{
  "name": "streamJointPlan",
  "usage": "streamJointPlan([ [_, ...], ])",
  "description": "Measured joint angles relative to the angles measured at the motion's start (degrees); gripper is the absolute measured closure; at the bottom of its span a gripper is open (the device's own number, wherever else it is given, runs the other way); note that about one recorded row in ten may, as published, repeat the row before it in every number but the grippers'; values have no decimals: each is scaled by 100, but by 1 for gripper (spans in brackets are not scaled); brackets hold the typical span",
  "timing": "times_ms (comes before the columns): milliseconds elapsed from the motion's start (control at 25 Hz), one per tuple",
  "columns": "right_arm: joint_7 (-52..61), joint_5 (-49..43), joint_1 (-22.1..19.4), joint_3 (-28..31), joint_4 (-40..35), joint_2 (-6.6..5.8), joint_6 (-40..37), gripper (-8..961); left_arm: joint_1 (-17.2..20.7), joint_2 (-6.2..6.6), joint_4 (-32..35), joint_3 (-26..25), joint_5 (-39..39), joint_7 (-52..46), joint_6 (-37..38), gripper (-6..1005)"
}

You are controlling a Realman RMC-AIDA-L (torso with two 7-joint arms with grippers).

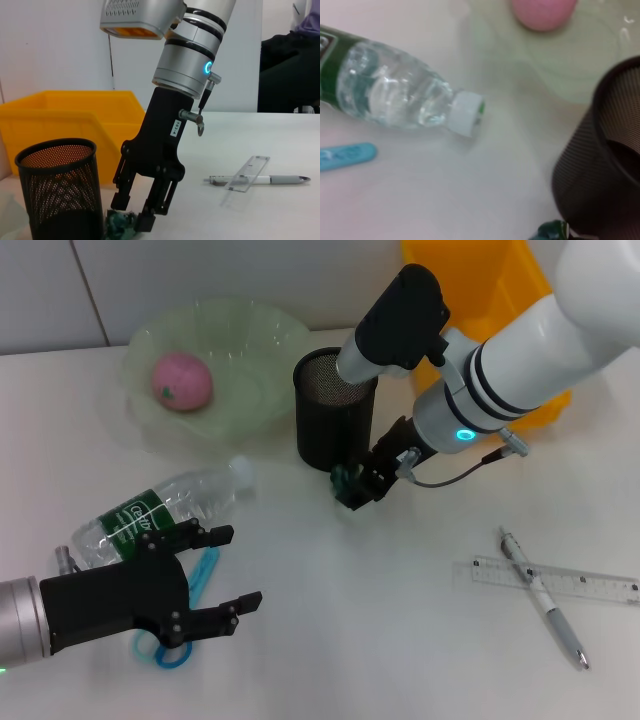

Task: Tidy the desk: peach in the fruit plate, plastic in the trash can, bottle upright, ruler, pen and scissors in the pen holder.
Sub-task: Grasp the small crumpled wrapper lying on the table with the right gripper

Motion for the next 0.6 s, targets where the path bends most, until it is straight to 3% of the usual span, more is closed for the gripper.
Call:
streamJointPlan([
  [400,-58,100,35,-3,188,11,183,344,0,1,0,2,0,1,0,230],
  [600,-99,100,88,-3,346,19,285,373,0,1,0,1,10,1,0,231],
])
